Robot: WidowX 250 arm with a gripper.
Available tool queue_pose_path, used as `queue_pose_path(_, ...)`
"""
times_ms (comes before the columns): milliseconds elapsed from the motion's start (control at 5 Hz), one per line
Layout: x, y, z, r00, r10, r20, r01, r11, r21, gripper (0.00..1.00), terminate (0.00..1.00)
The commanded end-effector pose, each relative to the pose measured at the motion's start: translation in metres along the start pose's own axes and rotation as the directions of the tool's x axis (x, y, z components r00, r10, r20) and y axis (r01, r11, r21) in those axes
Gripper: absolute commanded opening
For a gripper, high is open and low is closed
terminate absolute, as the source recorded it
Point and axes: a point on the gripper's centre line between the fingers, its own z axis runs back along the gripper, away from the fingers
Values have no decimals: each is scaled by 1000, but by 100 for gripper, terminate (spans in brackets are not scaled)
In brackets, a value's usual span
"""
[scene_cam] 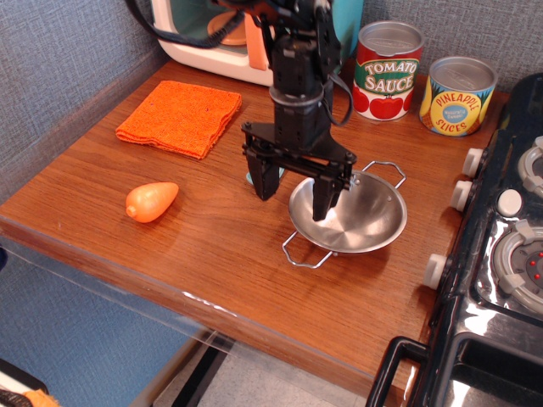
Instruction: Move the pot and place on top of towel
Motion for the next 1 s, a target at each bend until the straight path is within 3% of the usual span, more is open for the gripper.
queue_pose_path(0, 10, -10, -2, 1000, -13, 25, 13, 1000, 10, 100, 0)
queue_pose_path(200, 10, -13, -5, 999, -13, 31, 13, 1000, 12, 100, 0)
queue_pose_path(400, 9, -13, -6, 999, -8, 35, 7, 1000, 17, 0, 0)
queue_pose_path(800, 7, -16, 6, 998, -8, 57, 7, 1000, 12, 0, 0)
